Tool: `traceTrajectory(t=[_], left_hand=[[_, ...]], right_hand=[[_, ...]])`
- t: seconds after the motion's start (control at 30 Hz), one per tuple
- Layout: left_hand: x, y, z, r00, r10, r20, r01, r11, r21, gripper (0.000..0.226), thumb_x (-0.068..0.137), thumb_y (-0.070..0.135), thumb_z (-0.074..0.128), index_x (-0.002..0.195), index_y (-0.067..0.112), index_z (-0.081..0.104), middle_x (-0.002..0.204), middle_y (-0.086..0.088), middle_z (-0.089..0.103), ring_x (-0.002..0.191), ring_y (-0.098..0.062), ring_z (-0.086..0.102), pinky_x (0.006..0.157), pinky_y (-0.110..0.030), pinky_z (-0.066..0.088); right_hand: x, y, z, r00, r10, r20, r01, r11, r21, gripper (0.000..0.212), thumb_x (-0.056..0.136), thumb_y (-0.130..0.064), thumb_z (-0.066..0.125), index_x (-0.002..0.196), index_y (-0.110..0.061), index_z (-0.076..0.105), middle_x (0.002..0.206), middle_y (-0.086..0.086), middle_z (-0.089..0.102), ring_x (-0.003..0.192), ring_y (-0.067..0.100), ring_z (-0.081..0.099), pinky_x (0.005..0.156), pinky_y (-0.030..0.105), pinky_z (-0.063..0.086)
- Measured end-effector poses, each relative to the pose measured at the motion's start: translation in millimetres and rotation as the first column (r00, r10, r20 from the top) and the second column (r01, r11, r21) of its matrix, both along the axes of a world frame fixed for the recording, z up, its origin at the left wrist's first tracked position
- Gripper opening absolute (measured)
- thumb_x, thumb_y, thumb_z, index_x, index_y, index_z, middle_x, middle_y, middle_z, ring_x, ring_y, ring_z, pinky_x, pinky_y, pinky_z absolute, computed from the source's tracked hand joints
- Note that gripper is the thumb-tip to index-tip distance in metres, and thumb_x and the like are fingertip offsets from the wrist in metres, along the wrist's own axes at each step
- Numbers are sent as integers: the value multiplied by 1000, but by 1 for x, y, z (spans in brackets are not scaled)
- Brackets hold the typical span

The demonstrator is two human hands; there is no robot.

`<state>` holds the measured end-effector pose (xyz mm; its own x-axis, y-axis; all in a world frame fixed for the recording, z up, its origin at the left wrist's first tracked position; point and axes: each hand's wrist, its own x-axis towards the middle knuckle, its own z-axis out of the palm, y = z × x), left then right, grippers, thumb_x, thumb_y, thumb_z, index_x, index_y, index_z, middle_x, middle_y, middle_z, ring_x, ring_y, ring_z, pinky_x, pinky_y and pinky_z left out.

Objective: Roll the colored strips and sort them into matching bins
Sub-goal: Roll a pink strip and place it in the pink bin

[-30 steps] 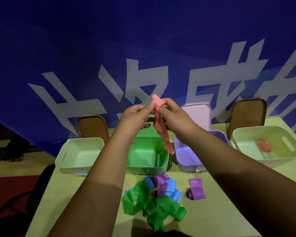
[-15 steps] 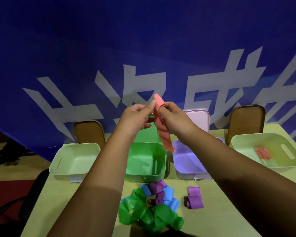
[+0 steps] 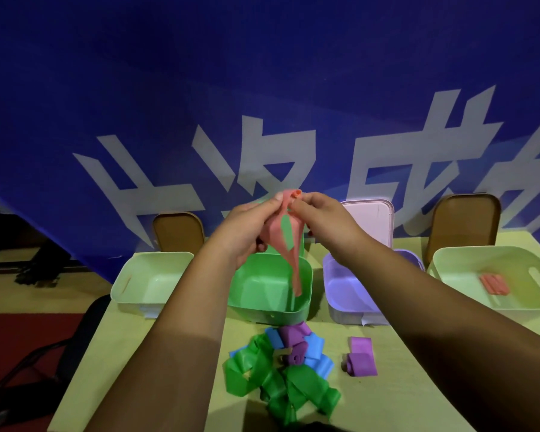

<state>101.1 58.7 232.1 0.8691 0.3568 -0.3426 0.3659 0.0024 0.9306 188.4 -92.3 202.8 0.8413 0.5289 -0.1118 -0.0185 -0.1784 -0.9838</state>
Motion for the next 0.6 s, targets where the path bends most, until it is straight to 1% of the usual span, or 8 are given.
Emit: traceTrajectory(t=[0.07, 0.17, 0.23, 0.3, 0.33, 0.4, 0.5, 0.6], left_hand=[[-5, 5, -3, 1000, 9, 2, -9, 1000, 5, 35, 100, 49, 72, 108, 16, 80, 70, 5, 71, 62, -10, 61, 68, -31, 45], [-11, 9, -11, 996, 54, 65, -52, 998, -37, 19, 98, 30, 78, 103, 12, 78, 84, -4, 74, 73, -17, 63, 68, -31, 49], [-13, 11, -17, 988, 103, 111, -95, 992, -78, 6, 99, 17, 76, 98, 12, 72, 79, -6, 69, 65, -16, 60, 66, -31, 50], [-18, 11, -20, 978, 149, 145, -130, 982, -138, 8, 100, 11, 73, 106, 9, 69, 71, -5, 64, 50, -12, 52, 60, -31, 55], [-21, 10, -22, 974, 163, 158, -138, 978, -158, 12, 101, 9, 71, 111, 6, 68, 70, -4, 62, 45, -10, 45, 54, -29, 53], [-27, 11, -28, 973, 162, 162, -138, 979, -153, 15, 102, 8, 68, 117, 5, 66, 73, -4, 63, 42, -9, 36, 43, -23, 40], [-36, 18, -38, 986, 104, 127, -104, 995, -10, 20, 100, 12, 72, 119, 5, 69, 71, -2, 58, 44, -11, 32, 45, -22, 24], [-47, 23, -37, 999, 34, 31, -40, 976, 213, 18, 97, 18, 78, 114, 11, 75, 68, -1, 60, 47, -13, 43, 47, -21, 29]], right_hand=[[-1, -6, -7, 998, 52, -28, -51, 998, 47, 24, 102, -43, 69, 109, -22, 77, 97, 2, 82, 96, 25, 77, 92, 47, 62], [-2, -10, -14, 992, 44, -118, -24, 986, 166, 11, 103, -14, 68, 111, -13, 76, 92, 7, 78, 81, 19, 72, 75, 31, 58], [-2, -13, -20, 979, 16, -206, 32, 974, 226, 15, 103, -6, 65, 112, -13, 74, 90, 11, 73, 77, 20, 67, 68, 28, 56], [-3, -17, -27, 963, 0, -268, 72, 964, 256, 17, 102, -7, 65, 115, -14, 74, 93, 15, 71, 77, 23, 65, 66, 30, 55], [-3, -20, -31, 963, -19, -270, 90, 963, 253, 18, 101, -8, 66, 115, -15, 75, 95, 15, 72, 78, 23, 65, 66, 30, 55], [-4, -27, -36, 967, -89, -238, 143, 965, 219, 17, 100, -9, 68, 113, -15, 77, 91, 9, 74, 76, 18, 67, 66, 28, 54], [-6, -38, -41, 966, -185, -179, 209, 969, 128, 16, 99, -9, 70, 111, -15, 78, 83, -1, 73, 69, 9, 65, 62, 23, 54], [-4, -52, -47, 968, -218, -122, 225, 973, 51, 14, 98, -11, 71, 110, -11, 78, 82, -2, 73, 67, 7, 66, 66, 27, 57]])
